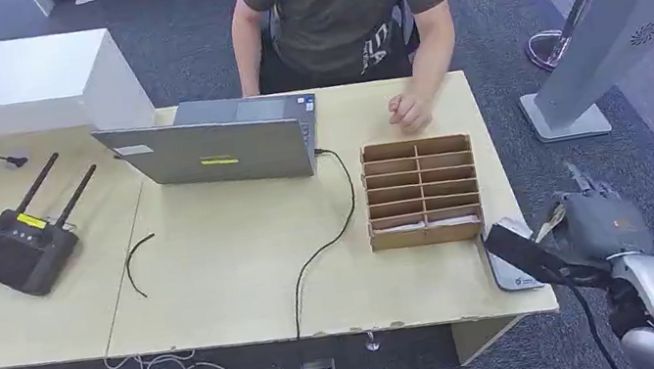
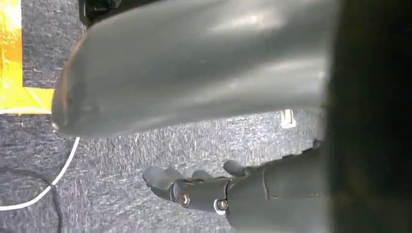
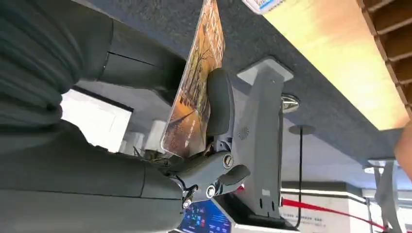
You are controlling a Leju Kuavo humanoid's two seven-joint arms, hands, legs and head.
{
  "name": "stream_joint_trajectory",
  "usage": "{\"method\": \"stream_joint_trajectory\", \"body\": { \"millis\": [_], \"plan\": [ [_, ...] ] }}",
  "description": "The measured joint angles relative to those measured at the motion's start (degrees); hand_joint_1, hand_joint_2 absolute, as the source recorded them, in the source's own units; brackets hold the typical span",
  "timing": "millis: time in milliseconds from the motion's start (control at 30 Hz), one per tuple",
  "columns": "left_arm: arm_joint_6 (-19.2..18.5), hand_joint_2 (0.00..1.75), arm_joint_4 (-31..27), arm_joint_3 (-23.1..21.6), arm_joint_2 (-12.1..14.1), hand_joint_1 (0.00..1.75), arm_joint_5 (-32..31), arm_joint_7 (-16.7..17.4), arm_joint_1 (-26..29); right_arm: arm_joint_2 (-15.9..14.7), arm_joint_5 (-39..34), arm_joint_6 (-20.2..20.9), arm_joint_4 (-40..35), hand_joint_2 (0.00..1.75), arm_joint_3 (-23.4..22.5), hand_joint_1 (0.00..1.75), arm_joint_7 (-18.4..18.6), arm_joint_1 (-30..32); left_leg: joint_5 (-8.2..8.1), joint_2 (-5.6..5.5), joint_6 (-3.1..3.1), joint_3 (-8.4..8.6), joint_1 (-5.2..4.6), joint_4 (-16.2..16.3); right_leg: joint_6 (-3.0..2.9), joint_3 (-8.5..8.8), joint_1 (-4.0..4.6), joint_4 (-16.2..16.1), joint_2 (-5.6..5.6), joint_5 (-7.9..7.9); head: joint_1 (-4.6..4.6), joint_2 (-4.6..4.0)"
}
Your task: Pass the card to the sensor for recognition and then transmit it.
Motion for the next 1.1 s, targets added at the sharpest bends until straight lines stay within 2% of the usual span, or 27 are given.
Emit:
{"method": "stream_joint_trajectory", "body": {
  "millis": [233,667,867,1100],
  "plan": [
    [-0.15,0.00,0.00,0.00,0.15,0.00,-1.12,1.05,0.01,0.37,-1.18,-1.66,1.60,1.75,0.04,1.75,-0.04,1.12,0.00,0.00,0.00,0.00,0.00,0.00,0.00,0.00,0.00,0.00,0.01,0.00,0.00,0.00],
    [0.33,0.00,0.00,0.00,0.37,0.00,-1.22,1.40,0.08,1.81,-5.03,-6.82,7.21,1.75,2.47,1.75,-2.73,0.37,0.00,0.01,0.00,-0.01,0.00,0.00,0.00,0.00,0.00,0.00,0.01,0.00,0.02,0.00],
    [0.83,0.00,-0.02,0.02,0.42,0.00,-1.64,0.92,-0.03,2.29,-6.12,-9.51,9.46,1.75,4.46,1.75,-2.03,-1.09,0.00,0.01,0.00,0.00,0.00,0.00,0.00,0.00,0.00,0.00,0.01,0.00,0.00,0.00],
    [0.72,0.00,-0.11,0.02,0.44,0.00,-2.38,0.92,-0.38,2.27,-7.41,-10.80,10.54,1.75,6.08,1.75,-0.85,-1.83,0.00,0.01,0.00,0.00,0.00,0.00,0.00,-0.01,0.00,0.00,0.02,0.00,0.00,0.00]
  ]
}}
